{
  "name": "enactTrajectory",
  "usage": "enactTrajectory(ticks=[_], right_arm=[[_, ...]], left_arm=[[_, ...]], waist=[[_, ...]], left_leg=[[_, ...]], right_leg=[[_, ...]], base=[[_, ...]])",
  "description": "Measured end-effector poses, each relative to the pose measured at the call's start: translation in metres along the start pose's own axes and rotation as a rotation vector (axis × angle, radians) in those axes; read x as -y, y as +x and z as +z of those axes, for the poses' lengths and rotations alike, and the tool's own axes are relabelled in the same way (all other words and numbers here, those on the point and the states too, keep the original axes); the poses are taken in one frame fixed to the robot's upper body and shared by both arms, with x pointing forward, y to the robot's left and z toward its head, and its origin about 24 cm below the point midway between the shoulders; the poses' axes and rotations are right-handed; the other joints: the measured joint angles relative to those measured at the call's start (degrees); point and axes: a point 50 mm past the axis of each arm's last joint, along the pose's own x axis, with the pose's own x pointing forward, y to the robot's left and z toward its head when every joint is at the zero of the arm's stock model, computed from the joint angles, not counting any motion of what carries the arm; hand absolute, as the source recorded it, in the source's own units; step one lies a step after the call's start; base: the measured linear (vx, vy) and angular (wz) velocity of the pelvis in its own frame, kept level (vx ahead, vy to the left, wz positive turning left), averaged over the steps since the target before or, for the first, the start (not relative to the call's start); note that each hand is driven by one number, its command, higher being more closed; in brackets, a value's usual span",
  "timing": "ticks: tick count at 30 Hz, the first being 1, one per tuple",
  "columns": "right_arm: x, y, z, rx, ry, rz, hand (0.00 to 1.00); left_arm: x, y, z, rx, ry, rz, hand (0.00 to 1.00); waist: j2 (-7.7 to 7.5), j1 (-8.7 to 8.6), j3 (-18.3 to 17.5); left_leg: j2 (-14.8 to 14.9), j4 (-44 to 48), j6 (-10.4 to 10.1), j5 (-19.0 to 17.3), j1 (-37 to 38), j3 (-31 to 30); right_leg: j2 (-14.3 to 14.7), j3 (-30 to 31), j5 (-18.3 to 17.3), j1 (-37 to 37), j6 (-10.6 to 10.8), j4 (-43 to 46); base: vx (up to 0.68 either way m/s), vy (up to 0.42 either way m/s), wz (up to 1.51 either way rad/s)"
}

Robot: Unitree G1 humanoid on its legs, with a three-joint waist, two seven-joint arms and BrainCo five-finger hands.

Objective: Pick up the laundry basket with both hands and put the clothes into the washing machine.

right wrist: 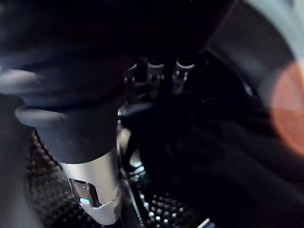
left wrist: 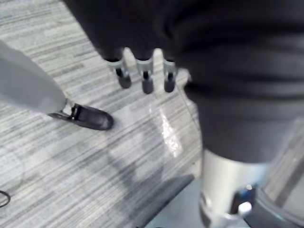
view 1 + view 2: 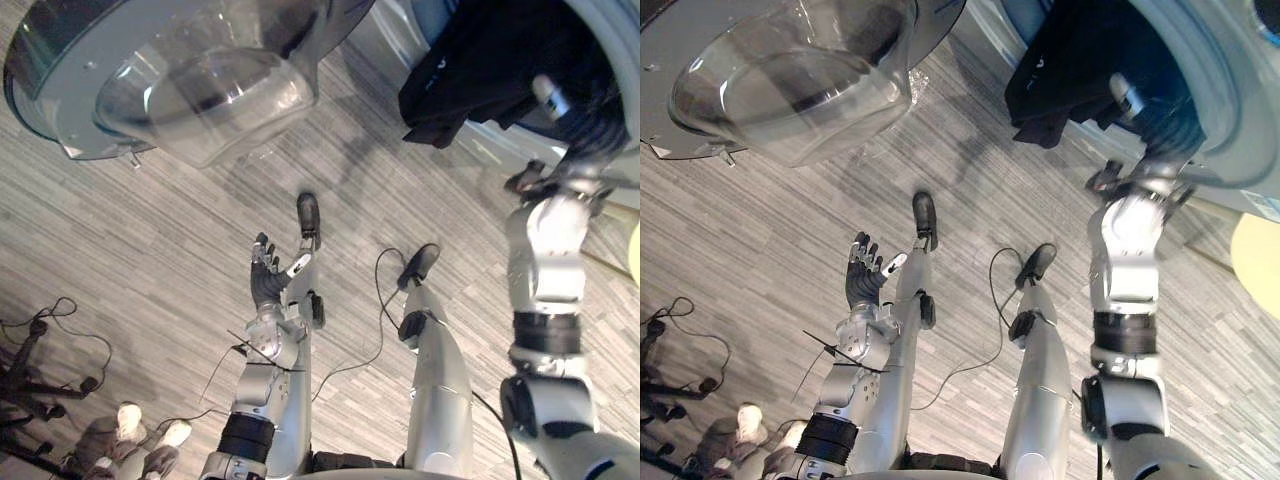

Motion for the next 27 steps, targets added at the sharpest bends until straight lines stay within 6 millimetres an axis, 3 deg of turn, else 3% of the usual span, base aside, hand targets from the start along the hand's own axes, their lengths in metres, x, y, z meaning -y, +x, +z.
enactTrajectory(ticks=[4, 8, 12, 16, 19, 24, 27], right_arm=[[-0.001, -0.041, -0.018, -0.071, 0.051, 0.007, 0.0], [0.001, -0.07, -0.043, -0.199, 0.075, -0.016, 0.0], [-0.008, -0.088, -0.083, -0.388, 0.044, 0.022, 0.0], [-0.034, -0.079, -0.102, -0.476, 0.056, 0.031, 0.0], [-0.057, -0.056, -0.1, -0.481, 0.115, 0.027, 0.0], [-0.058, -0.018, -0.087, -0.441, 0.178, -0.054, 0.0], [-0.06, -0.005, -0.082, -0.441, 0.222, -0.084, 0.0]], left_arm=[[-0.007, -0.002, -0.009, -0.037, 0.025, 0.026, 0.0], [-0.018, -0.004, -0.016, -0.062, 0.066, 0.058, 0.0], [-0.019, -0.009, -0.025, -0.101, 0.1, 0.051, 0.0], [-0.013, -0.012, -0.031, -0.122, 0.112, 0.021, 0.0], [-0.007, -0.014, -0.032, -0.124, 0.101, 0.004, 0.0], [-0.001, -0.014, -0.028, -0.109, 0.069, -0.001, 0.0], [0.002, -0.012, -0.02, -0.073, 0.051, -0.011, 0.0]], waist=[[-2.27, -2.47, -0.1], [-3.96, -5.18, -0.5], [-4.14, -5.39, -0.7], [-4.06, -4.93, -0.7], [-3.77, -3.0, -0.7], [-0.84, 0.38, -1.1], [-0.52, 1.61, -1.2]], left_leg=[[-0.2, 1.6, 0.1, -1.8, 0.2, 0.1], [-0.4, 1.6, -0.5, -2.6, 1.0, 0.9], [0.2, 1.0, -0.6, -2.6, 2.0, 1.6], [0.6, 0.7, -0.8, -2.4, 2.0, 1.4], [0.5, 0.7, -0.7, -2.1, 2.0, 1.2], [-0.1, 3.2, -1.2, -2.6, -0.1, -1.4], [-0.3, 7.8, -2.0, -4.1, -2.9, -3.1]], right_leg=[[-0.2, 0.4, 0.0, 0.6, 0.0, -0.1], [0.1, 1.8, -0.1, 0.7, -0.5, -0.7], [1.0, 3.3, 0.1, 0.8, -0.4, -1.2], [1.6, 3.2, 0.3, 0.8, -0.2, -1.6], [1.5, 3.2, 0.1, 1.0, -0.2, -1.6], [0.2, 1.2, -2.6, 0.2, -0.5, 2.2], [-0.9, 0.5, -4.9, -1.7, -1.1, 6.7]], base=[[0.0, -0.048, -0.03], [-0.01, -0.046, -0.15], [0.0, -0.08, -0.21], [0.03, -0.09, -0.03], [0.04, -0.062, 0.05], [0.04, -0.043, 0.27], [-0.02, -0.053, 0.26]])
